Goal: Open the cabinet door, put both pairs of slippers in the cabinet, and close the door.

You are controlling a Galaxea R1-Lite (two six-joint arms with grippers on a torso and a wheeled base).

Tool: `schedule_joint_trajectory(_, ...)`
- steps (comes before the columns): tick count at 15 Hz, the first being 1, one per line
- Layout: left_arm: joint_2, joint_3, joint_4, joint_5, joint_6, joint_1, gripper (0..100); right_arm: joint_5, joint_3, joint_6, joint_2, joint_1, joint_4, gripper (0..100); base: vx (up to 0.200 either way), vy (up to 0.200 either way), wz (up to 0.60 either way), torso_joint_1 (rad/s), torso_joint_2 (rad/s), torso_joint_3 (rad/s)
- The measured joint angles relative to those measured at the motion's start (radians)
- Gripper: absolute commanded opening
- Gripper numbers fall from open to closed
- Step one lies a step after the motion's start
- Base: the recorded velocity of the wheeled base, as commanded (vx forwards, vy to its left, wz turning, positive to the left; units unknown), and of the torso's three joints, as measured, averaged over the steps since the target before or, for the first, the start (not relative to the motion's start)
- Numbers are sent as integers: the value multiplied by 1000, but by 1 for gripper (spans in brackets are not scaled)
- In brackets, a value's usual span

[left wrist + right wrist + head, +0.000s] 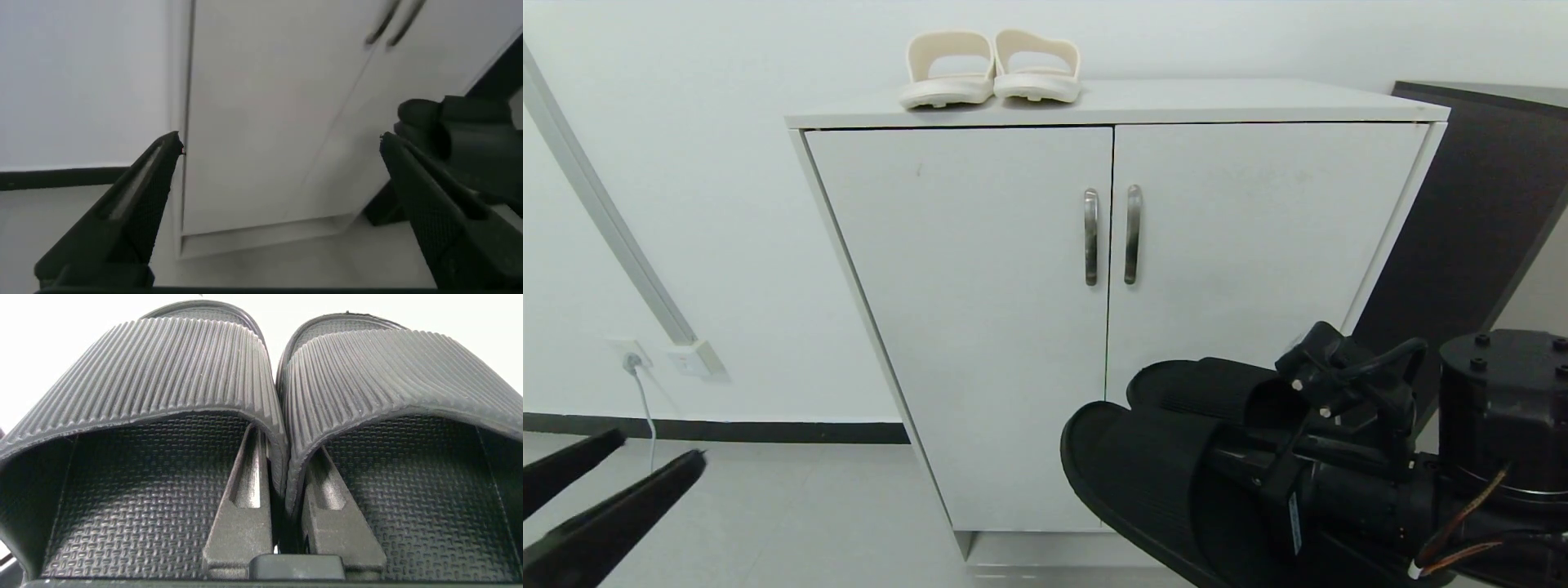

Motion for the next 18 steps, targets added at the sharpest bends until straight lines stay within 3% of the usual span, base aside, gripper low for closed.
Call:
schedule_joint_trajectory(4,307,-93,-224,-19,-11,-236,100,20,2,0,-2,0,-5,0,0,0,0,0,0,0)
schedule_joint_trajectory(9,567,-326,-276,-20,-13,-465,100,23,21,-1,-3,18,-7,0,0,0,0,0,0,0)
schedule_joint_trajectory(14,754,-530,-277,-22,-33,-561,100,24,30,7,10,24,-6,0,0,0,0,0,0,0)
schedule_joint_trajectory(18,877,-684,-274,-61,-88,-607,100,38,33,10,23,17,-7,0,0,0,0,0,0,0)
